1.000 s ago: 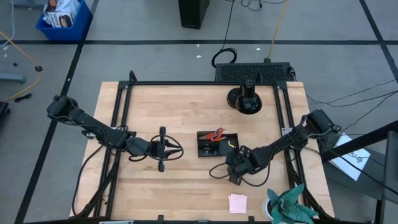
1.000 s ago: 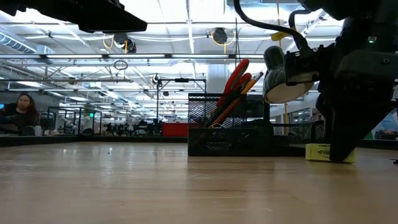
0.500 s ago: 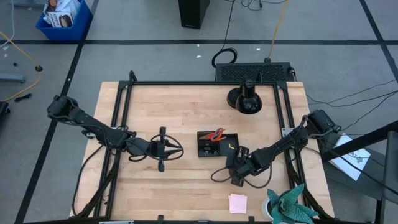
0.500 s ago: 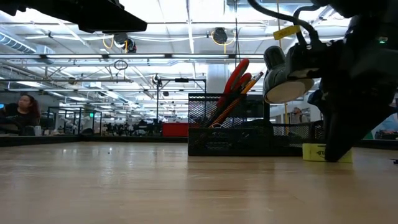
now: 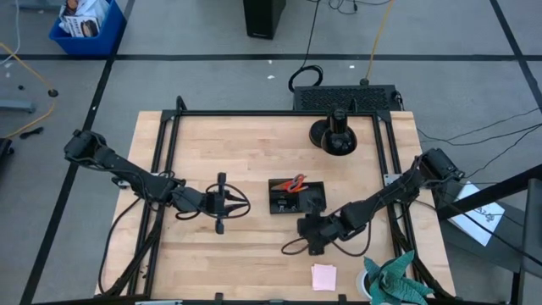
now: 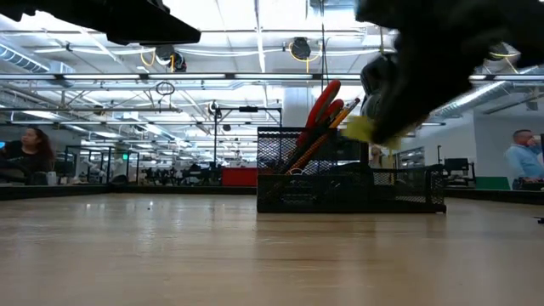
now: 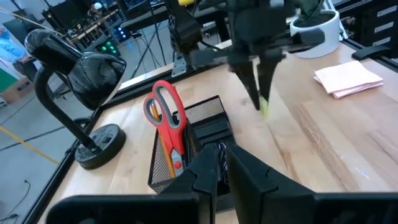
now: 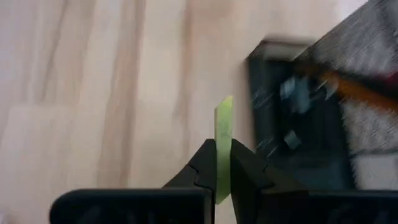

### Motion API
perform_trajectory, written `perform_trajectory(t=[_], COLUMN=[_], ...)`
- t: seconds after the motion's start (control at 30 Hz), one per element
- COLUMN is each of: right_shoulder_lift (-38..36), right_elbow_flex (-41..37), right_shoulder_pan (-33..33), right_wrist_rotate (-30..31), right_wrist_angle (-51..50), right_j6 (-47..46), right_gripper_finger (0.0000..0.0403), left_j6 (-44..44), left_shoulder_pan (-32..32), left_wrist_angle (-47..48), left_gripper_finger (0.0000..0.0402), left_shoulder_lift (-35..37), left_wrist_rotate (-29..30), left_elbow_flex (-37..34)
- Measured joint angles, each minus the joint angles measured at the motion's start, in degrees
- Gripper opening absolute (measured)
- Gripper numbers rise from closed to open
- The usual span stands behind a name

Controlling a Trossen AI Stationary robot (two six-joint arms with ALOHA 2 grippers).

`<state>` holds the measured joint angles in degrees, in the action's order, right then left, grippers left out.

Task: Pick and place office supplies into organizer
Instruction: Put the yellow eraser into the black desk organizer

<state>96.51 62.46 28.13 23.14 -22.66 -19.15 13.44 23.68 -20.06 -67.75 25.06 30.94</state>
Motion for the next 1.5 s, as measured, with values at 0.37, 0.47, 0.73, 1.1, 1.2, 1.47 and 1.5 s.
perform_trajectory(t=[0.37,0.47,0.73,1.1,1.2,1.47,1.5], right_shoulder_lift=[0.81,2.33,7.71,6.93,6.93,6.87,6.86], right_elbow_flex=[2.45,2.47,2.45,2.62,3.30,5.41,5.42], right_shoulder_pan=[-6.51,-7.52,-9.38,-8.65,-7.95,-7.69,-7.68], right_wrist_rotate=[5.36,5.31,3.65,5.55,5.61,8.71,9.67], right_wrist_angle=[1.92,3.24,7.55,13.70,15.23,14.66,14.35], right_j6=[9.66,12.66,15.57,16.48,18.59,21.81,21.56], right_gripper_finger=[0.0012,0.0012,0.0012,0.0013,0.0013,0.0013,0.0013], left_j6=[0.49,1.03,1.00,1.22,1.21,1.13,1.13], left_shoulder_pan=[-0.02,-0.02,-0.02,-0.02,-0.02,-0.02,-0.02], left_wrist_angle=[0.60,0.65,0.94,1.10,1.03,0.99,0.99], left_gripper_finger=[0.0042,0.0042,0.0042,0.0042,0.0042,0.0042,0.0042], left_shoulder_lift=[0.01,0.00,0.01,0.02,0.00,0.00,0.00], left_wrist_rotate=[0.02,0.02,0.04,0.04,0.04,0.04,0.04], left_elbow_flex=[0.00,0.00,0.00,0.00,0.00,0.00,0.00])
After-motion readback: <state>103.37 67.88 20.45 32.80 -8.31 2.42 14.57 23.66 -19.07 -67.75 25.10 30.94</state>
